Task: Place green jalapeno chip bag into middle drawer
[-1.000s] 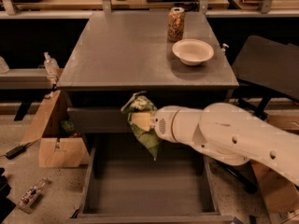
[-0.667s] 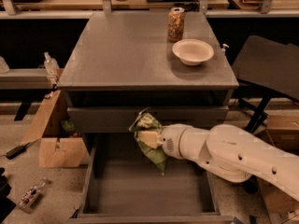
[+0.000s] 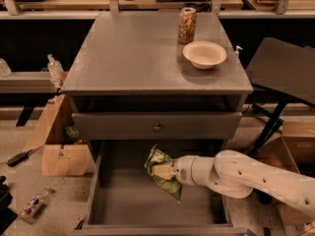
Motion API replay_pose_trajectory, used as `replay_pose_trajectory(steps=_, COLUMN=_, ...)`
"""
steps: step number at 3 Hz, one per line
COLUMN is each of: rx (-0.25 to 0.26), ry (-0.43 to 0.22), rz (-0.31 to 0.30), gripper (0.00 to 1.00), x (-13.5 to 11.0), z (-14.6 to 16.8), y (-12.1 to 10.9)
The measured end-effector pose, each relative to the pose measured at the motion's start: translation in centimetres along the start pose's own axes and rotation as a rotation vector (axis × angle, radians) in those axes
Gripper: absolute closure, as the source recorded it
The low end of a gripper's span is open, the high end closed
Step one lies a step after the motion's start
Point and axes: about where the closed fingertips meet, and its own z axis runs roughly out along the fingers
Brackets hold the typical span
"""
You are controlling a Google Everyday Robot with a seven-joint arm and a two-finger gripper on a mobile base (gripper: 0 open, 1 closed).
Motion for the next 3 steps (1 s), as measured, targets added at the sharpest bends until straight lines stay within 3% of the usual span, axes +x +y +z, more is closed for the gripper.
replay_pose_trajectory(steps=1, rx=-0.061, ry=0.070, rz=0.015, gripper=1.00, x=3.18, z=4.76, y=-1.45)
replay_pose_trajectory(steps=3, rx=-0.075, ry=0.078, rz=0.016, gripper=0.50, x=3.48, z=5.55, y=-0.88)
